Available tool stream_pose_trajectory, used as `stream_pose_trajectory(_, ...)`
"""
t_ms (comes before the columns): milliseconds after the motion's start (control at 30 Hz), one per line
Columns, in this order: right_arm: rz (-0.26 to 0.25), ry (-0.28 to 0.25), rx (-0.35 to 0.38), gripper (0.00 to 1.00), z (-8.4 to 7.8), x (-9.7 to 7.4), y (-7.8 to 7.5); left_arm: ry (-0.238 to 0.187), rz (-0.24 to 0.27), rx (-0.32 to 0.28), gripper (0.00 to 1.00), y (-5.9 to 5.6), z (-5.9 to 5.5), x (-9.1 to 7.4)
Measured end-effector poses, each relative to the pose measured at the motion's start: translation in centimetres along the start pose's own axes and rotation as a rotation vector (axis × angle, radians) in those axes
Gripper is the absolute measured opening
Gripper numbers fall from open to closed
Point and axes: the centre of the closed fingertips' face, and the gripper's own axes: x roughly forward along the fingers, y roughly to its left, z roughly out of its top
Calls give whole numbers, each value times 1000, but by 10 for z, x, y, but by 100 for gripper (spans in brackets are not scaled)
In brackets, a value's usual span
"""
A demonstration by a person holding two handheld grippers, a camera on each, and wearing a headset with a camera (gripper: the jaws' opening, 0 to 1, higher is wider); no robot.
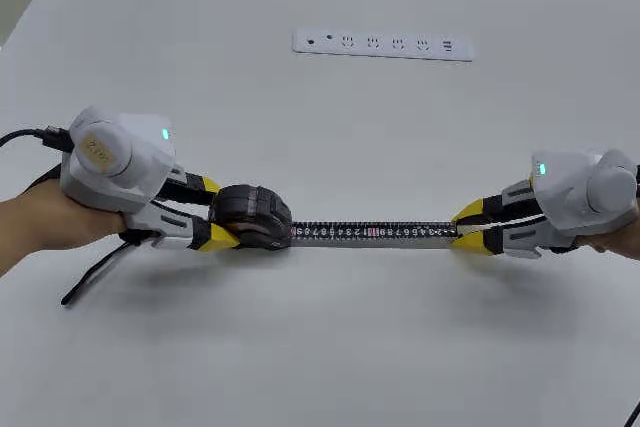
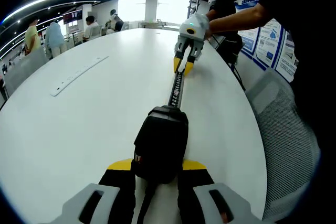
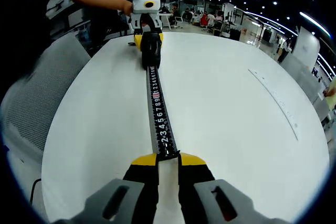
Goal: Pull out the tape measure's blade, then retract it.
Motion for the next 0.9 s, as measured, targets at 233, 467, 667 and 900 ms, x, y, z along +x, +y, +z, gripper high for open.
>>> stream_pose_trajectory(233,-6,7,-4,11,-3,-4,-1,3,0,1,28,0,-1,0)
stream_pose_trajectory(467,-13,21,6,11,-12,-11,-2,6,-1,5,28,1,0,0)
stream_pose_trajectory(667,-29,34,19,11,-18,-17,-5,9,-2,7,28,2,0,0)
stream_pose_trajectory(900,-32,49,17,11,-19,-17,-2,5,-6,-2,28,2,0,0)
